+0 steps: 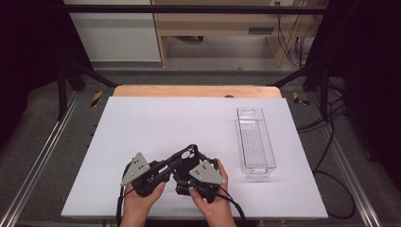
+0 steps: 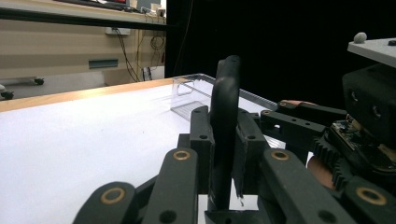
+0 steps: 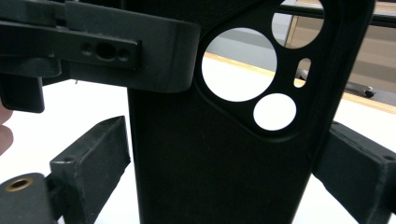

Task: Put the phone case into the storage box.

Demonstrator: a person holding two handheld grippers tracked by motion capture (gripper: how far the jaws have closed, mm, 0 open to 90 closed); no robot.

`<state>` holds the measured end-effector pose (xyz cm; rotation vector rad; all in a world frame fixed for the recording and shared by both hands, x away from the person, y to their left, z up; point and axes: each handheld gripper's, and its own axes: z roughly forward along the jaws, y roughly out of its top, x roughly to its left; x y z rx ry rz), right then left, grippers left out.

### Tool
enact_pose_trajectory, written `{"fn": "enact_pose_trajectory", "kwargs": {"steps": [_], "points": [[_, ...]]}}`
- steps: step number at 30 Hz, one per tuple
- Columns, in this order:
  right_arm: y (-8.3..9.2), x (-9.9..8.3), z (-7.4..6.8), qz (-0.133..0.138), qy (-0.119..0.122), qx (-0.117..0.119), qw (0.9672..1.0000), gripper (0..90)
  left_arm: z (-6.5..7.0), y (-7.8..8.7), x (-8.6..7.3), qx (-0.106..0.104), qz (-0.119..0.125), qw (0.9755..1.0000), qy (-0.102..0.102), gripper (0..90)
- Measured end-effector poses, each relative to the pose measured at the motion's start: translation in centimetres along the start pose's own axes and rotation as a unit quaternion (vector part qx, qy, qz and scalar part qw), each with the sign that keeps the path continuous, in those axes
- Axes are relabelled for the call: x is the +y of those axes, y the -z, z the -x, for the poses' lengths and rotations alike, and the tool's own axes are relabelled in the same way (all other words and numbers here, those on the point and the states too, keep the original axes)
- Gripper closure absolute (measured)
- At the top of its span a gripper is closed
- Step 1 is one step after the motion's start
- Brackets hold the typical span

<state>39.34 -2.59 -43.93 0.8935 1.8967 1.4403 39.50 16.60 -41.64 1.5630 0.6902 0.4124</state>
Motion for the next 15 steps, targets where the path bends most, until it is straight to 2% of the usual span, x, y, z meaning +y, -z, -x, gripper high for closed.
{"fn": "enact_pose_trajectory", "kwargs": {"steps": [12,15], "points": [[-0.03,0.04,0.07,-0.009,-0.008,-0.003,0.9999,9.2,0.21,-0.16,-0.14,-0.004,-0.002,1.0000,-0.001,80.7],[0.00,0.06,0.12,-0.011,-0.010,-0.007,0.9999,11.7,0.24,-0.18,-0.15,-0.004,-0.003,1.0000,-0.001,80.7]]}}
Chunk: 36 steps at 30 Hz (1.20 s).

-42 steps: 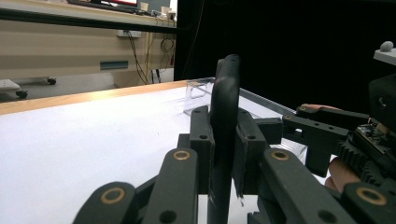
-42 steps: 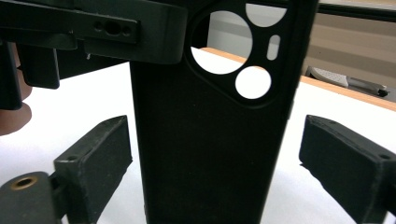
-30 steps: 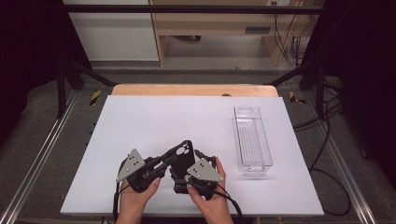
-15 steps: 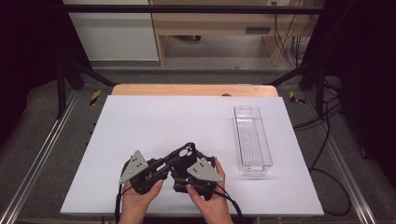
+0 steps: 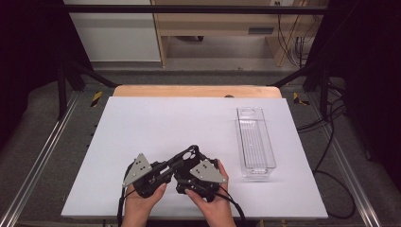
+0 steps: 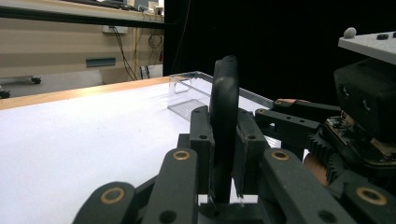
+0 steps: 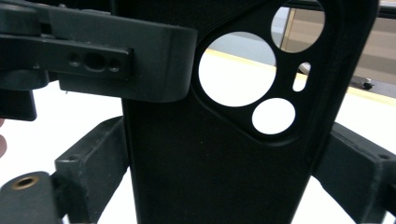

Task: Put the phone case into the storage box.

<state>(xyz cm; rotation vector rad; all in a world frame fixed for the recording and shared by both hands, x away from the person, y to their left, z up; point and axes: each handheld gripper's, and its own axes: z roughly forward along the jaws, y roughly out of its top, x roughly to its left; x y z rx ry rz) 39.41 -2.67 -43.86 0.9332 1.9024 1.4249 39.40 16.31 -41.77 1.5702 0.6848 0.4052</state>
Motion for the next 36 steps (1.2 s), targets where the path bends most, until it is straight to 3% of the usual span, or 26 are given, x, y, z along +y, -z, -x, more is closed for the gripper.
{"fn": "enact_pose_trajectory", "kwargs": {"steps": [21,36], "points": [[0.09,0.19,0.15,-0.020,-0.006,-0.001,0.9998,13.3,-0.03,-0.15,-0.13,-0.004,-0.006,1.0000,0.003,80.5],[0.17,0.34,0.17,-0.020,-0.008,-0.002,0.9998,13.7,-0.13,-0.14,-0.05,-0.008,-0.003,0.9999,0.006,80.1]]}}
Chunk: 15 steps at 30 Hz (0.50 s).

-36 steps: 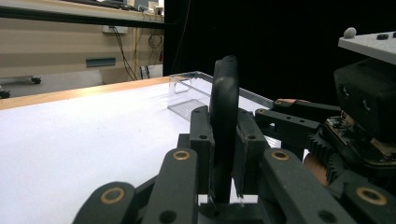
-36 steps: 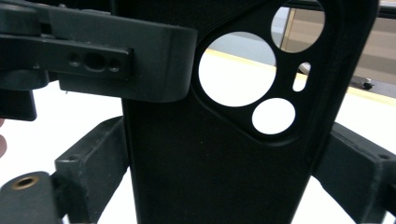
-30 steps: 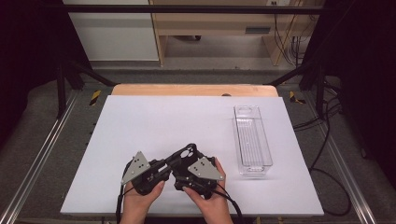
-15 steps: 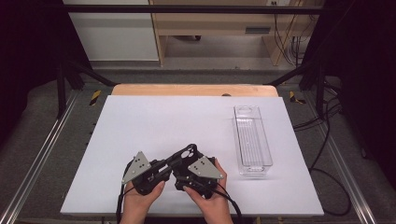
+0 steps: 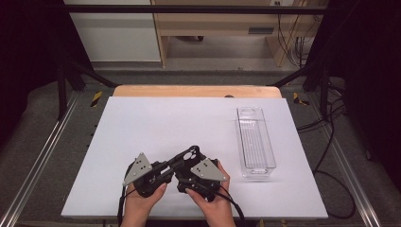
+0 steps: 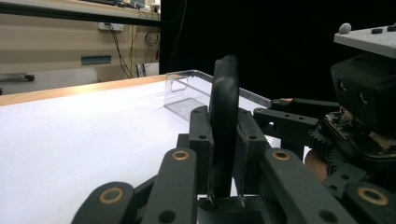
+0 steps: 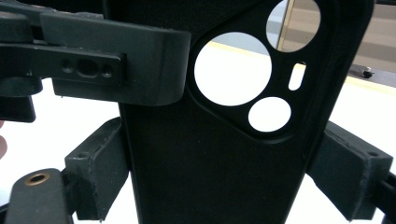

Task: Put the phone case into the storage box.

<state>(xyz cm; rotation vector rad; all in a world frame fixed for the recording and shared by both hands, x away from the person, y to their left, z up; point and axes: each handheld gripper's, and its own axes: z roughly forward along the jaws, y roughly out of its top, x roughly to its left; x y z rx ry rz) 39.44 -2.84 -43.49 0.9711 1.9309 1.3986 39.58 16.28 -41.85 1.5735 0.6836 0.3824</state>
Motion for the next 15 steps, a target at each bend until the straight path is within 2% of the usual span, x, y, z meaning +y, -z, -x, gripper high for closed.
{"fn": "enact_pose_trajectory", "kwargs": {"steps": [15], "points": [[0.20,0.19,0.65,0.001,-0.007,-0.010,0.9999,14.0,0.04,0.19,0.46,-0.008,0.018,0.9998,-0.003,73.2]]}}
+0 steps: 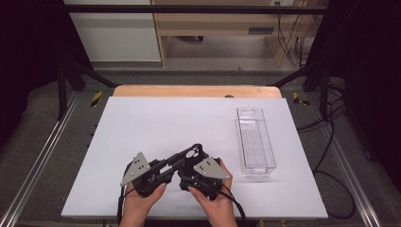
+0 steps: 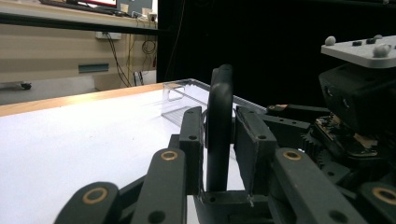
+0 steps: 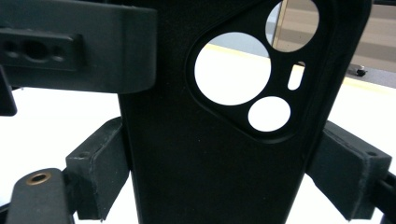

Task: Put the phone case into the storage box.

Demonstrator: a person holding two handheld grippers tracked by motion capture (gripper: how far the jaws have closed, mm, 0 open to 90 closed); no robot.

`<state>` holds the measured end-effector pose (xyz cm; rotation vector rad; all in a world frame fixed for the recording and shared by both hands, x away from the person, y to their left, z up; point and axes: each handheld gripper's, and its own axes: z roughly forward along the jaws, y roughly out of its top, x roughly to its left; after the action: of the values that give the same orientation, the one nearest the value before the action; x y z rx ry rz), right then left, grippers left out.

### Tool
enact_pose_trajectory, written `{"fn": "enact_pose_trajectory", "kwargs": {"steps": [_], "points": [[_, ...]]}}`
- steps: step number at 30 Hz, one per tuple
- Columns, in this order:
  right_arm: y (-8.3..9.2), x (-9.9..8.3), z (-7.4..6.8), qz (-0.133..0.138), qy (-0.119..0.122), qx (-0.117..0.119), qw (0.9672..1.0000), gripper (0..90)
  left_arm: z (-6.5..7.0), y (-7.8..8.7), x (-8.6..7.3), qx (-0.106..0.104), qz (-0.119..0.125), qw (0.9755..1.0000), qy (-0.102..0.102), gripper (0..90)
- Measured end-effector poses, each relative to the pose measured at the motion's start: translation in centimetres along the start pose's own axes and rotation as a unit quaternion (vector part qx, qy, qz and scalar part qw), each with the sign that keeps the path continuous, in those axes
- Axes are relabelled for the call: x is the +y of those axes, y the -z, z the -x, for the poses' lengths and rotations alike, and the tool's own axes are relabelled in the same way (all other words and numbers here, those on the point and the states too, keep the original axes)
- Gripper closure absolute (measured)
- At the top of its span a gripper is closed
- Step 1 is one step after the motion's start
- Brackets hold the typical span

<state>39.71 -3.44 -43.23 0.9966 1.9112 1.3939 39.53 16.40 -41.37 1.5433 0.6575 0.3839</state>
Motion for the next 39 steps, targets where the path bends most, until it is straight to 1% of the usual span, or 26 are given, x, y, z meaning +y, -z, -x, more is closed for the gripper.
{"fn": "enact_pose_trajectory", "kwargs": {"steps": [2,8,31,39], "points": [[0.0,0.0,0.1,0.000,-0.001,-0.001,1.0000,14.0,0.1,0.0,0.1,-0.001,0.001,1.0000,-0.002,72.4],[0.0,0.0,0.4,-0.001,-0.002,-0.004,1.0000,14.1,0.0,0.1,0.3,-0.001,0.006,1.0000,-0.001,72.3],[0.0,0.1,1.0,-0.001,-0.006,-0.012,0.9999,14.2,0.1,0.3,0.5,-0.001,0.009,1.0000,-0.001,72.3],[0.1,0.1,1.2,-0.001,-0.008,-0.015,0.9998,14.2,-0.5,0.7,0.8,0.004,0.014,0.9999,0.001,71.9]]}}
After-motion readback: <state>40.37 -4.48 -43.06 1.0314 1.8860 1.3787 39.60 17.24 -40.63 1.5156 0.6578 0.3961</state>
